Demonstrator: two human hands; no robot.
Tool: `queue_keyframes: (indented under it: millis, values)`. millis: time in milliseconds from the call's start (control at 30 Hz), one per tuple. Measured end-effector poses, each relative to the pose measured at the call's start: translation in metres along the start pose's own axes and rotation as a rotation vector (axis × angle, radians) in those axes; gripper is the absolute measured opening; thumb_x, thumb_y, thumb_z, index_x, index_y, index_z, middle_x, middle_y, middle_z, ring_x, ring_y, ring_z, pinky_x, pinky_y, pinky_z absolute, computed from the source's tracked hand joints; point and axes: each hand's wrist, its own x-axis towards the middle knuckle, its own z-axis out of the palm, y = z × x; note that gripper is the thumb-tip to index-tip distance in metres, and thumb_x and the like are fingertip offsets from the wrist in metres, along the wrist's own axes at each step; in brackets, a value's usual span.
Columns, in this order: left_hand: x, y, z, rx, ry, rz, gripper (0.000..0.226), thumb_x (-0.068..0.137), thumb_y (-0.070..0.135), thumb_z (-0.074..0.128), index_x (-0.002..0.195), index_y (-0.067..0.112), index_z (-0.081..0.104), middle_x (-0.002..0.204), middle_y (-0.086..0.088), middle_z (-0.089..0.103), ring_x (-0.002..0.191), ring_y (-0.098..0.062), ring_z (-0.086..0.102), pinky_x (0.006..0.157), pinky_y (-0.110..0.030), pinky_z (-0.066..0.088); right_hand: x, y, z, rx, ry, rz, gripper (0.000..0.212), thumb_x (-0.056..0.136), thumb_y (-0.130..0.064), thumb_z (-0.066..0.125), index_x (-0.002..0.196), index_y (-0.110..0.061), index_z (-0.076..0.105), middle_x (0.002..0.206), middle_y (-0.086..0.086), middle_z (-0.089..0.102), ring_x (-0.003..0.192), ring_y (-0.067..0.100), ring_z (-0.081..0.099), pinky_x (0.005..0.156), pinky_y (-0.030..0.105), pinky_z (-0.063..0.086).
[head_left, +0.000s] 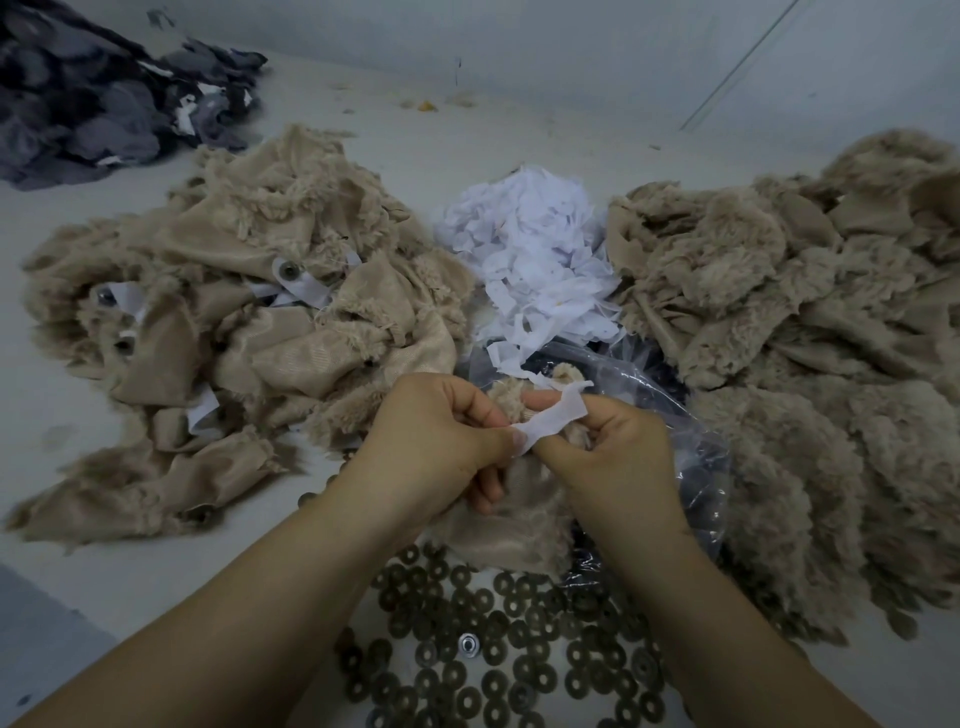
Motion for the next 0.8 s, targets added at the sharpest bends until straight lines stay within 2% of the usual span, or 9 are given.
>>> queue_keyframes:
  millis: [300, 533, 600, 667, 700, 767, 800]
  values:
    - [0.0007, -0.0035, -0.0003, 0.036, 0.026, 0.006, 0.017, 0.080, 0.000, 0.077, 0.066, 0.000, 0.067, 0.051, -0.020, 0.062, 0.037, -0.023, 0.057, 0.039, -0.026, 0.047, -0.0014, 0.0023, 0.0020, -0.128, 0.007, -0.094, 0.025, 0.075, -0.003, 0.082, 0.094, -0.020, 0.080, 0.086, -0.027, 0.072, 0.088, -0.010, 0.067, 0.072, 0.007, 0.052]
    - [-0.0012, -0.0054, 0.0020, 0.040, 0.058, 0.051, 0.017, 0.080, 0.000, 0.077, 0.065, 0.002, 0.069, 0.053, -0.018, 0.065, 0.043, -0.025, 0.063, 0.044, -0.027, 0.051, -0.0010, 0.0062, 0.0019, -0.111, 0.003, -0.096, 0.024, 0.076, -0.006, 0.082, 0.093, -0.023, 0.080, 0.089, -0.025, 0.074, 0.085, -0.010, 0.068, 0.070, 0.006, 0.050]
    - [-0.0012, -0.0053, 0.0028, 0.033, 0.067, 0.054, 0.018, 0.079, -0.001, 0.077, 0.064, 0.002, 0.069, 0.054, -0.019, 0.065, 0.043, -0.026, 0.063, 0.044, -0.027, 0.051, -0.0011, 0.0066, 0.0018, -0.103, -0.002, -0.077, 0.018, 0.077, -0.005, 0.081, 0.090, -0.017, 0.080, 0.090, -0.024, 0.074, 0.085, 0.000, 0.071, 0.069, 0.015, 0.056]
    - [-0.0009, -0.0051, 0.0034, 0.040, 0.073, 0.056, 0.016, 0.079, 0.000, 0.078, 0.065, 0.001, 0.069, 0.054, -0.019, 0.065, 0.043, -0.026, 0.064, 0.044, -0.027, 0.052, -0.0012, 0.0076, 0.0014, -0.111, -0.015, -0.042, 0.008, 0.079, 0.000, 0.077, 0.086, -0.002, 0.078, 0.092, -0.017, 0.076, 0.088, 0.031, 0.069, 0.070, 0.044, 0.059]
    - [-0.0007, -0.0049, 0.0034, 0.042, 0.077, 0.056, 0.016, 0.079, 0.000, 0.078, 0.066, 0.000, 0.069, 0.054, -0.019, 0.065, 0.043, -0.026, 0.064, 0.044, -0.028, 0.052, -0.0019, 0.0074, 0.0016, -0.102, -0.028, -0.027, 0.009, 0.080, 0.002, 0.074, 0.086, -0.004, 0.077, 0.092, -0.003, 0.077, 0.089, 0.043, 0.064, 0.072, 0.053, 0.057]
    - [-0.0002, -0.0039, 0.0025, 0.040, 0.080, 0.056, 0.016, 0.079, 0.001, 0.078, 0.066, -0.002, 0.068, 0.053, -0.018, 0.065, 0.043, -0.026, 0.064, 0.044, -0.031, 0.054, -0.0034, 0.0046, 0.0021, -0.032, -0.042, -0.019, 0.025, 0.080, -0.002, 0.071, 0.089, -0.023, 0.079, 0.090, 0.024, 0.071, 0.091, 0.050, 0.060, 0.072, 0.052, 0.059]
    - [-0.0002, -0.0032, 0.0020, 0.040, 0.080, 0.055, 0.017, 0.080, 0.001, 0.078, 0.066, -0.002, 0.068, 0.053, -0.018, 0.065, 0.043, -0.026, 0.064, 0.044, -0.031, 0.055, -0.0041, 0.0027, 0.0018, 0.005, -0.056, -0.022, 0.023, 0.078, -0.009, 0.071, 0.092, -0.026, 0.079, 0.091, 0.025, 0.070, 0.091, 0.047, 0.061, 0.074, 0.050, 0.058]
